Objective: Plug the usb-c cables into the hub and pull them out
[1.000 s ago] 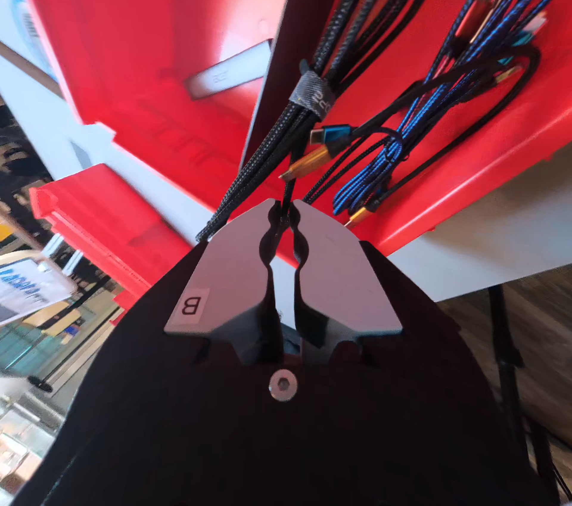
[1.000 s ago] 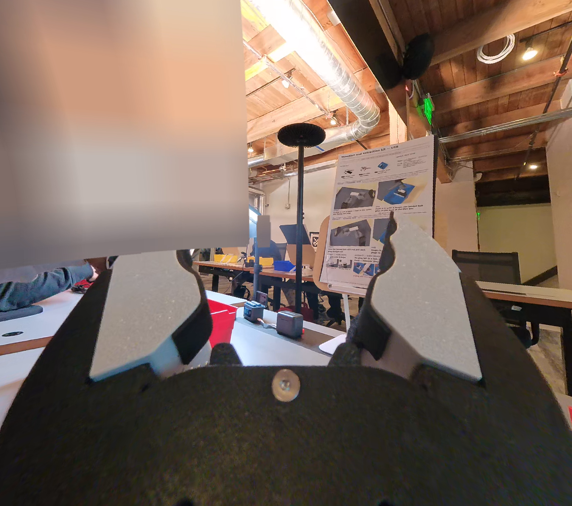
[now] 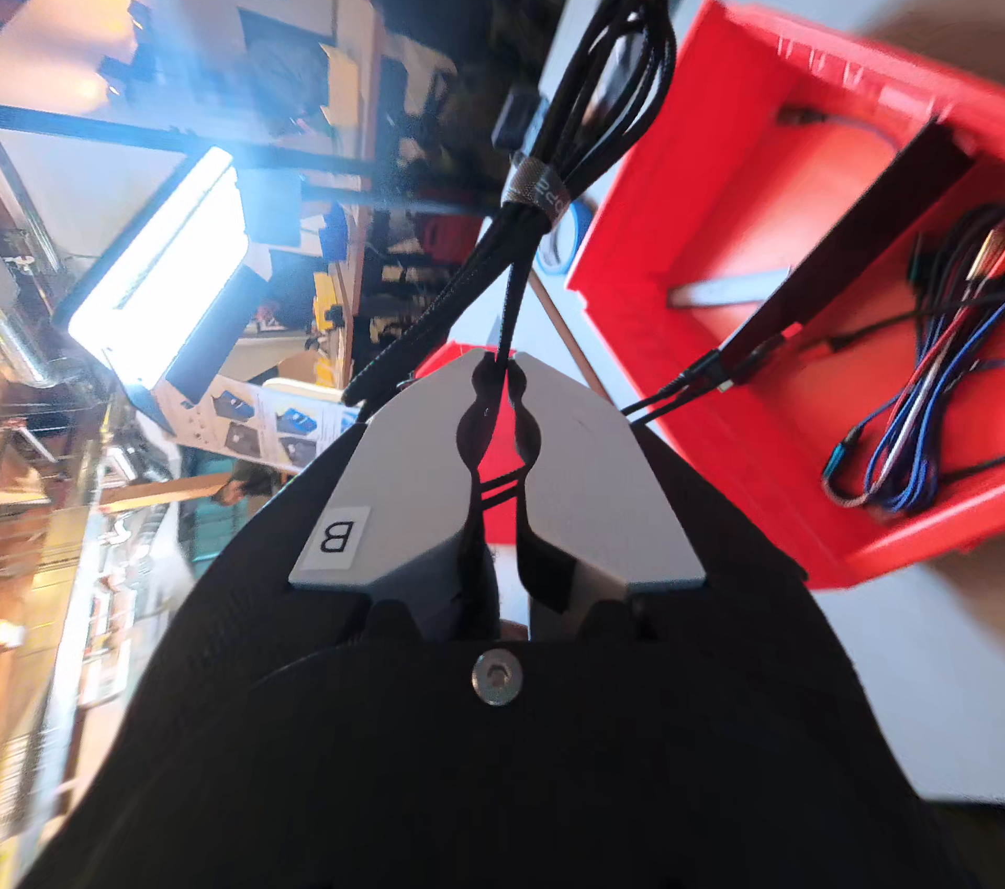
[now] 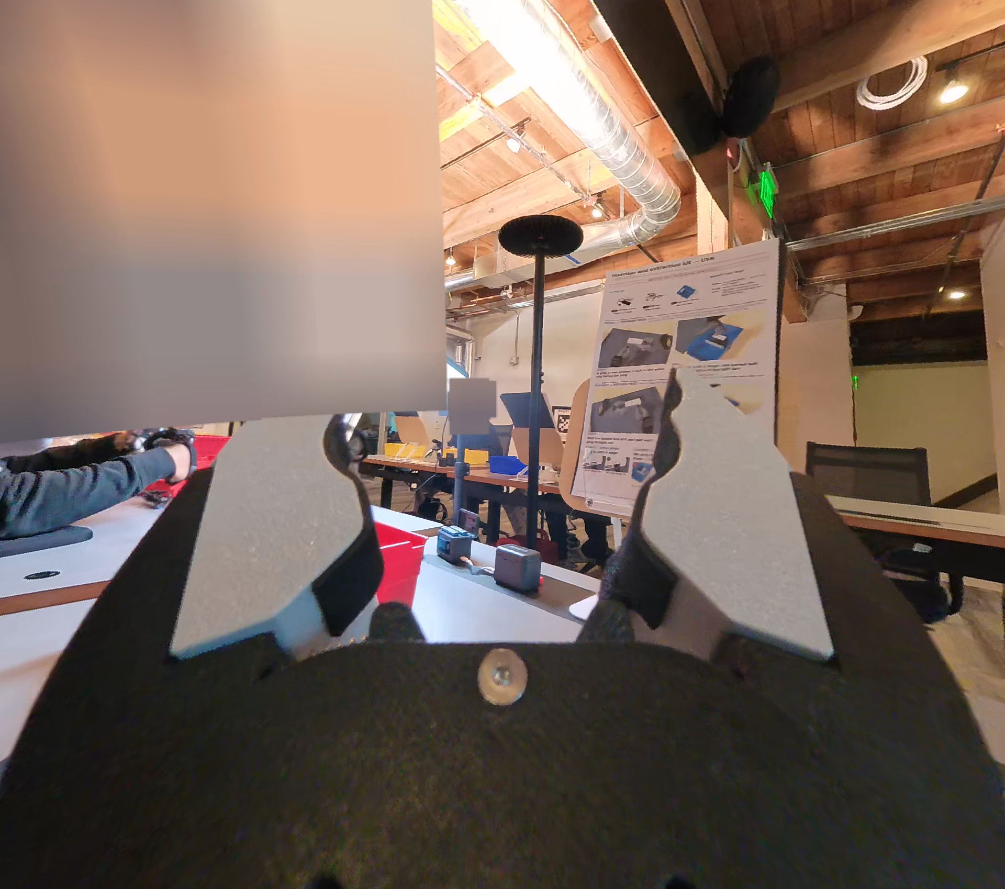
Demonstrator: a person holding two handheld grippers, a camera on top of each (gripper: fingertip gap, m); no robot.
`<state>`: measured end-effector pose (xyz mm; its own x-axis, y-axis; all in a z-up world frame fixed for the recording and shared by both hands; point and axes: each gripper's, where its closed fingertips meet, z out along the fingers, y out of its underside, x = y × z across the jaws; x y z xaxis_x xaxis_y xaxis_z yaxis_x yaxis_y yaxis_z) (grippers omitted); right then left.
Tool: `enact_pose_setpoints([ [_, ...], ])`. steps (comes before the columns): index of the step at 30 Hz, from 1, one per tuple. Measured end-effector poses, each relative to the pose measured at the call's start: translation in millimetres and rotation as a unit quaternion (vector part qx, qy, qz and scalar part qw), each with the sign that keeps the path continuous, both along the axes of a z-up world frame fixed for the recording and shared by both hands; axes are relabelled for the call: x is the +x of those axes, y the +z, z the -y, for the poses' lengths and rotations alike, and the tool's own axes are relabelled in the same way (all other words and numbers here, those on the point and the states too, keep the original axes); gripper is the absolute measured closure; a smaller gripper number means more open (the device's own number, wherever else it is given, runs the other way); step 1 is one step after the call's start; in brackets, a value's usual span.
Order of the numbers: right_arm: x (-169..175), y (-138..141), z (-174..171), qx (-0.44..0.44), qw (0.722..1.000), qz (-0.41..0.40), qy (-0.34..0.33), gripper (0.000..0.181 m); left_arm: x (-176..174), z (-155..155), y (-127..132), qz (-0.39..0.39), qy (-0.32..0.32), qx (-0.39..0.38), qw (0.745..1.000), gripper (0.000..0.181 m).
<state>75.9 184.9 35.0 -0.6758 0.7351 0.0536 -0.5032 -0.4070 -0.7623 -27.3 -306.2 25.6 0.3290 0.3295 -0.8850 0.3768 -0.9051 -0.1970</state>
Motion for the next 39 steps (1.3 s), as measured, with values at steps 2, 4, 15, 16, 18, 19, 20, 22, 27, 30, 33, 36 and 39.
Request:
enact_pose_setpoints([
  [2, 0, -2, 5, 0.003, 1.000, 0.007, 0.013, 0.076, 2, -18, 9, -0.042, -0.028, 0.052, 0.997, 0.177],
  [4, 3, -4, 15, 0.006, 0.999, 0.017, 0.042, 0.080, 6, -41, 12, -0.071, -0.060, 0.097, 0.991, 0.177],
  [15, 22, -74, 130, 0.134, 0.935, 0.250, 0.215, 0.133, 61, -177, 40, -0.227, -0.249, 0.438, 0.833, 0.177],
  [16, 27, -85, 144, 0.137, 0.917, 0.283, 0.245, 0.131, 65, -184, 41, -0.239, -0.257, 0.464, 0.813, 0.177],
  [18, 27, -101, 162, 0.114, 0.896, 0.333, 0.272, 0.129, 74, -198, 41, -0.253, -0.273, 0.532, 0.761, 0.177],
  [19, 21, -105, 165, 0.088, 0.891, 0.355, 0.268, 0.130, 79, -204, 41, -0.252, -0.281, 0.568, 0.731, 0.177],
  [20, 14, -109, 166, 0.060, 0.888, 0.373, 0.263, 0.132, 83, -211, 40, -0.249, -0.293, 0.601, 0.701, 0.177],
  [22, 1, -114, 168, 0.020, 0.881, 0.399, 0.253, 0.133, 89, -225, 36, -0.241, -0.306, 0.641, 0.661, 0.177],
  [27, -8, -118, 163, -0.003, 0.891, 0.393, 0.228, 0.170, 101, -239, 32, -0.250, -0.314, 0.667, 0.628, 0.177],
  [30, -4, -109, 160, 0.002, 0.901, 0.362, 0.241, 0.176, 101, -236, 31, -0.254, -0.309, 0.669, 0.626, 0.177],
  [33, -2, -106, 160, 0.009, 0.902, 0.351, 0.250, 0.176, 100, -236, 27, -0.243, -0.309, 0.679, 0.620, 0.177],
  [36, 0, -101, 157, 0.023, 0.908, 0.331, 0.256, 0.176, 95, -234, 16, -0.228, -0.296, 0.675, 0.636, 0.177],
  [39, 2, -92, 149, 0.070, 0.924, 0.290, 0.238, 0.177, 89, -227, -15, -0.180, -0.258, 0.685, 0.657, 0.177],
])
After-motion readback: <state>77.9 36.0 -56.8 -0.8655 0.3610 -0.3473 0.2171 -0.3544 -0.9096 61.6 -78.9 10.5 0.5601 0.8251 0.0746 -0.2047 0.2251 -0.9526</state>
